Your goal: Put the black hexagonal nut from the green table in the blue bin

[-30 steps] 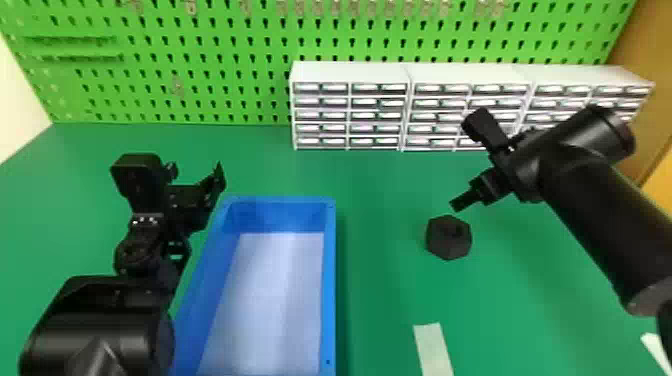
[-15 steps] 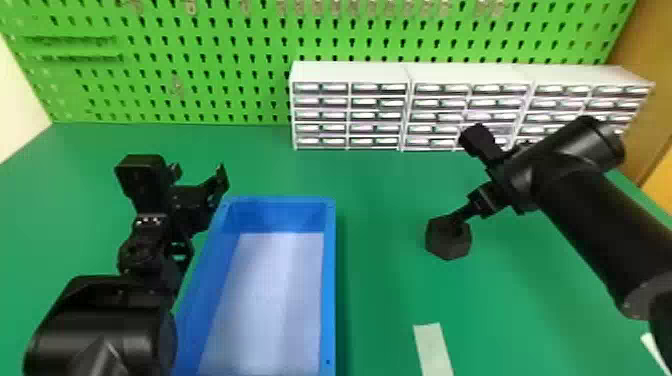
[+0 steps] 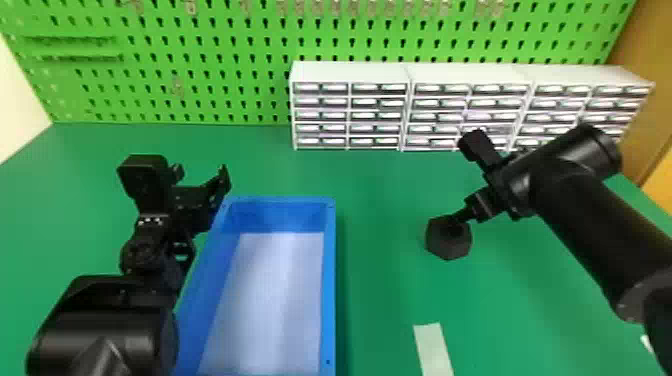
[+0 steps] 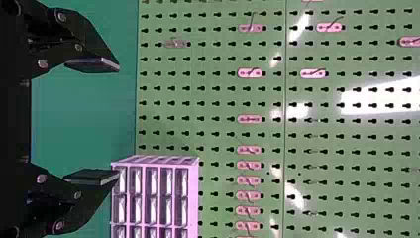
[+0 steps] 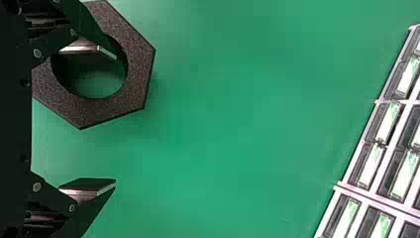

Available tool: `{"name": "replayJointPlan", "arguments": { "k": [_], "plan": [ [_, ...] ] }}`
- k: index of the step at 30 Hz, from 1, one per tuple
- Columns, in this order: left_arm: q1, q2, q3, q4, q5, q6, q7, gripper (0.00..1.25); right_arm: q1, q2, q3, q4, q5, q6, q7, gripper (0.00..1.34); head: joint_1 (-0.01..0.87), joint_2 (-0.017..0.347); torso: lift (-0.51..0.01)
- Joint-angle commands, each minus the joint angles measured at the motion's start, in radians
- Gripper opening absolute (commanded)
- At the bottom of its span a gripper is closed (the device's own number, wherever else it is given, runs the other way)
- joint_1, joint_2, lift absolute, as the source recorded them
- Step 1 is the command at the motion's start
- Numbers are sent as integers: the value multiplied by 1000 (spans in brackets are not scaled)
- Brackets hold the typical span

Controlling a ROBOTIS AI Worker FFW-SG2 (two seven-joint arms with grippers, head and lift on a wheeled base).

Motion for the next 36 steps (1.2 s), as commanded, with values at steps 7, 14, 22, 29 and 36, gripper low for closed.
{"name": "replayJointPlan", "arguments": {
  "k": [7,14,22,29,36],
  "plan": [
    [-3,0,0,0,1,0,0,762,0,12,-29,50,-22,-46,-57,957,686,51,-96],
    [-3,0,-1,0,1,0,0,762,-3,20,-24,69,-33,-49,-105,957,686,51,-96],
    [-6,0,-3,2,0,0,0,762,-12,31,7,98,-65,-49,-157,957,686,51,-96],
    [-7,0,-3,3,1,0,0,762,-12,37,22,118,-95,-49,-188,947,686,51,-96],
    [-9,0,-5,3,0,0,0,762,-12,38,26,127,-108,-49,-205,888,686,51,-96]
  ]
}}
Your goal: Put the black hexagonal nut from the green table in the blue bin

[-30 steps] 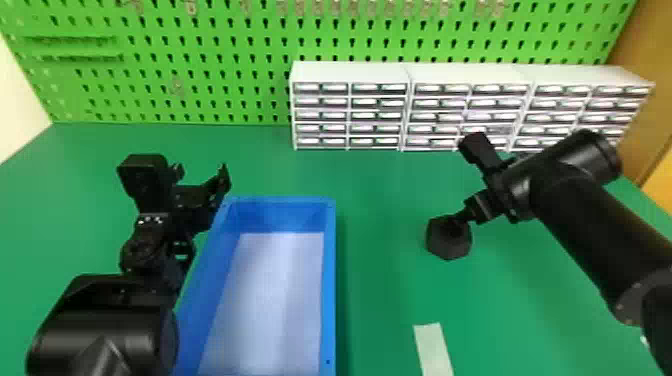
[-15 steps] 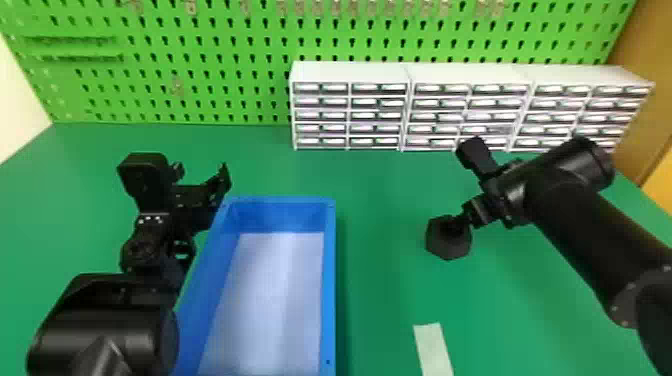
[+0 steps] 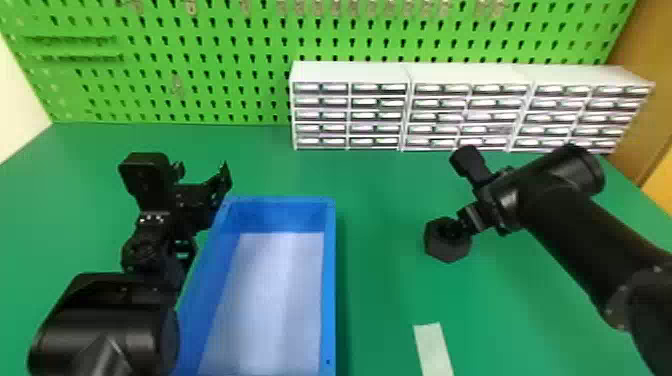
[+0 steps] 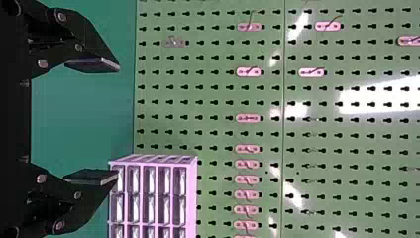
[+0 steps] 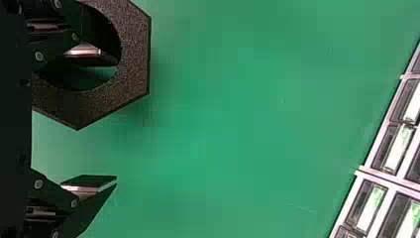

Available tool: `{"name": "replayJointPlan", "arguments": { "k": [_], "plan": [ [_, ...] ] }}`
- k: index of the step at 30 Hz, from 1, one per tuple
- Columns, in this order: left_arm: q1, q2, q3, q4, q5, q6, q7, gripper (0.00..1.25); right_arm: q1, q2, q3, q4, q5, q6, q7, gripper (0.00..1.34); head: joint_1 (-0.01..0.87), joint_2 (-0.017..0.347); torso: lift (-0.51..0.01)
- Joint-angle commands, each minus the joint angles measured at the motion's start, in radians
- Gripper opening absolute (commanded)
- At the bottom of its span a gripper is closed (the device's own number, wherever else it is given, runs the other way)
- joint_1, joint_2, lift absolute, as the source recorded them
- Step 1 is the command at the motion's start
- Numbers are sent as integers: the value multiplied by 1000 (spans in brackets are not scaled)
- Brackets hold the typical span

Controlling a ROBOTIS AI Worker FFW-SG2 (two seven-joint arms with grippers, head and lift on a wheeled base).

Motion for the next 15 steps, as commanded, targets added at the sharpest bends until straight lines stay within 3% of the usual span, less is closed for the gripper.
{"name": "replayJointPlan", "arguments": {
  "k": [1,15],
  "plan": [
    [-1,0,-1,0,-1,0,0,762,0,1,2,4,-8,0,-6,874,686,51,-96],
    [-1,0,2,0,-1,0,0,762,0,2,36,4,-7,2,-10,442,686,51,-96]
  ]
}}
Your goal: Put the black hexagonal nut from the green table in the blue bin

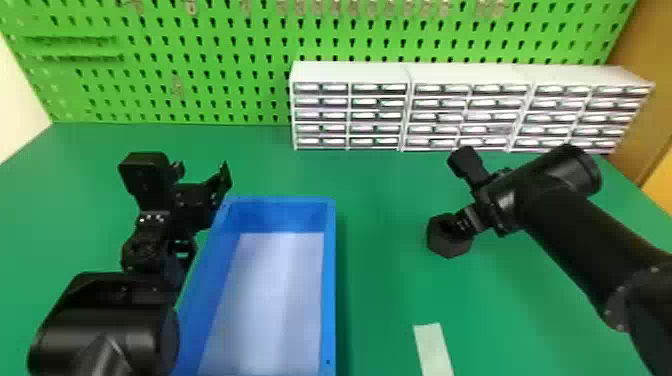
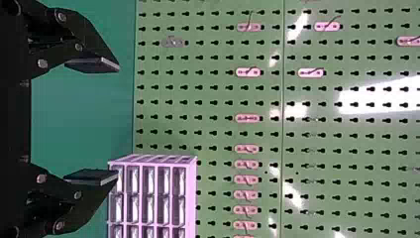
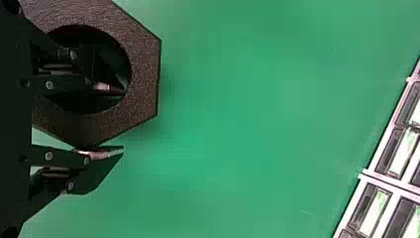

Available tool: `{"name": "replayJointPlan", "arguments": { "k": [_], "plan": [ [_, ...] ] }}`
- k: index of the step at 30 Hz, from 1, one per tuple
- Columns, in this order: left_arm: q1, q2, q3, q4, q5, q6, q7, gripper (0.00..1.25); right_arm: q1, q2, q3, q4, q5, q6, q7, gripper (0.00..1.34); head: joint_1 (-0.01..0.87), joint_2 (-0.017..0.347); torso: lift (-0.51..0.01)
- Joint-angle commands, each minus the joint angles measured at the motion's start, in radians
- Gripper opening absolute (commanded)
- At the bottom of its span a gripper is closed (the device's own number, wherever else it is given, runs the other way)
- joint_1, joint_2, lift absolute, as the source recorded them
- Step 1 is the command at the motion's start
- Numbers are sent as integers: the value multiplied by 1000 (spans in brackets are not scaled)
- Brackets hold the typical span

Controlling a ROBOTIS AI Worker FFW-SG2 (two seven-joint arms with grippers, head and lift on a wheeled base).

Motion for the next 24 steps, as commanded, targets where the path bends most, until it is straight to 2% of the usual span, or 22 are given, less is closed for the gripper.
{"name": "replayJointPlan", "arguments": {
  "k": [1,3,13,18,24],
  "plan": [
    [0,0,1,0,0,0,0,762,0,0,11,-1,2,2,0,411,686,51,-96],
    [2,0,1,0,0,0,0,762,0,1,16,-1,3,2,0,370,686,51,-96],
    [3,0,3,0,1,0,0,762,-1,3,17,-20,2,20,2,370,686,51,-96],
    [6,0,4,0,1,-1,-1,762,0,0,20,-75,18,80,3,368,686,51,-96],
    [9,0,8,0,3,-1,-1,762,5,-8,-4,-176,98,157,55,367,686,51,-96]
  ]
}}
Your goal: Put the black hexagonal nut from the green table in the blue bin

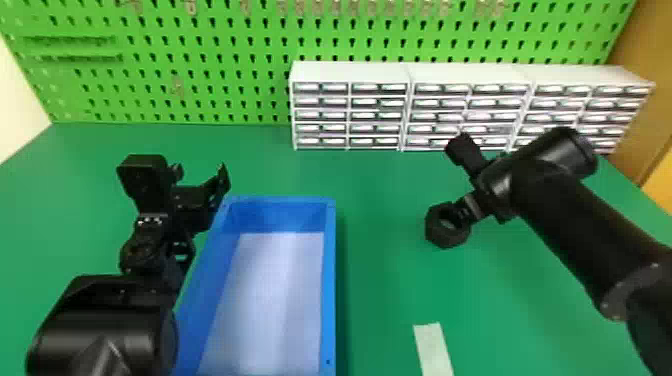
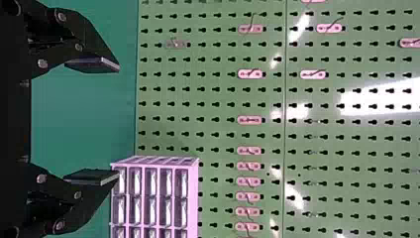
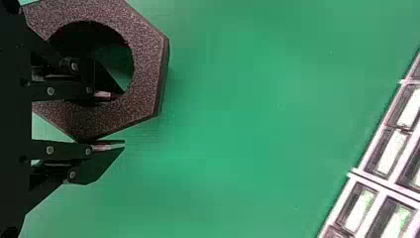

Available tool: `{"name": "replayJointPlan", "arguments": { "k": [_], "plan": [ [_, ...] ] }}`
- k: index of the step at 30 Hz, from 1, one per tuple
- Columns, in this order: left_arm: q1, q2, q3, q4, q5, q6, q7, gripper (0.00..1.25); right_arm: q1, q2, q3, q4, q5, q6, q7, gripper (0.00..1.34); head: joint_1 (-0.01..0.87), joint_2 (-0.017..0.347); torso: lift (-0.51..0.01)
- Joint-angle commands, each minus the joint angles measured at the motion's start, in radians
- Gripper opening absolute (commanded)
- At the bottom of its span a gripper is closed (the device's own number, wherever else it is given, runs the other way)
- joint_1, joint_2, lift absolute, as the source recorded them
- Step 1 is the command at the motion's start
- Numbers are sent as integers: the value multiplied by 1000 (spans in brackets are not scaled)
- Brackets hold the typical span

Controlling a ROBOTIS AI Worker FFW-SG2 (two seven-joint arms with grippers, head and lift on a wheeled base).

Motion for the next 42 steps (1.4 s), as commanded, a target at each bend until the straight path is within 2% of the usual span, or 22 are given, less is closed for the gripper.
{"name": "replayJointPlan", "arguments": {
  "k": [1,10,26,32,42],
  "plan": [
    [1,0,2,0,1,0,0,762,3,-4,-28,-73,65,61,28,362,686,51,-96],
    [3,0,2,-1,2,0,0,762,9,-10,-71,-201,181,149,142,341,686,51,-96],
    [6,0,5,-8,4,0,0,762,34,-18,-61,-521,361,279,360,341,686,51,-96],
    [6,0,8,-8,4,0,0,762,40,-21,-7,-639,362,305,403,338,686,51,-96],
    [6,2,10,-9,4,0,0,762,37,-19,93,-813,287,333,415,338,686,51,-96]
  ]
}}
